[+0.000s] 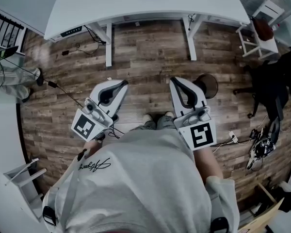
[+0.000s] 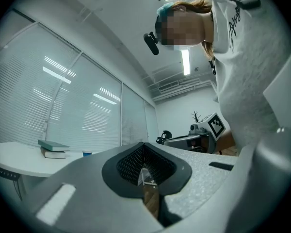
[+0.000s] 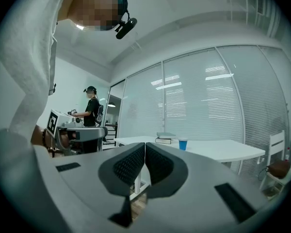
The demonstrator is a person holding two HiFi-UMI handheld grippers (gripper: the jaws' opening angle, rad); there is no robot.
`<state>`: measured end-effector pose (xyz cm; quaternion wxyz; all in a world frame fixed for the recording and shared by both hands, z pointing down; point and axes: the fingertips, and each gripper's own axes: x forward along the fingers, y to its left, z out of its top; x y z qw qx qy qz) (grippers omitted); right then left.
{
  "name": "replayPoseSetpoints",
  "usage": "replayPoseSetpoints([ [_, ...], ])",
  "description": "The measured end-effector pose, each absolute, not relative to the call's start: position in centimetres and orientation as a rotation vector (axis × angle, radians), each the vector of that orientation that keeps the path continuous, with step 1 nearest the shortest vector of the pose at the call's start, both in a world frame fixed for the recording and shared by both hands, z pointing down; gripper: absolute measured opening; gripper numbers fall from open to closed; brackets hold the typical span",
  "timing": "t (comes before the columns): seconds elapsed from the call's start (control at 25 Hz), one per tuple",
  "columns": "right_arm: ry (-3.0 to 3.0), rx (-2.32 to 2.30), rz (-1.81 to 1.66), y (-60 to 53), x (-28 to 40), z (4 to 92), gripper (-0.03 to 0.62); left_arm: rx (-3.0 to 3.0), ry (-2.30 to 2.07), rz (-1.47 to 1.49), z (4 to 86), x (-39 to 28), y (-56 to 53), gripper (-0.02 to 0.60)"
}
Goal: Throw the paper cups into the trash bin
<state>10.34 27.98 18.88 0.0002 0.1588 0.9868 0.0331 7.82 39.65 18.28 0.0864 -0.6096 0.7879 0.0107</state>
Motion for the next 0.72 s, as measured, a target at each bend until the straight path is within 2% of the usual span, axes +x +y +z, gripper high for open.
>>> replayPoseSetpoints([
  [0.32,3.129,0.455,0.084,29.0,11.0,19.9,0.011,-1.853,2.336,0.045,18.8,7.8,40.6,0.005],
  [0.72,3.113,0.461,0.091,26.6,8.6,19.3,0.011,-1.835,2.33,0.037,18.3,6.1,38.7,0.005],
])
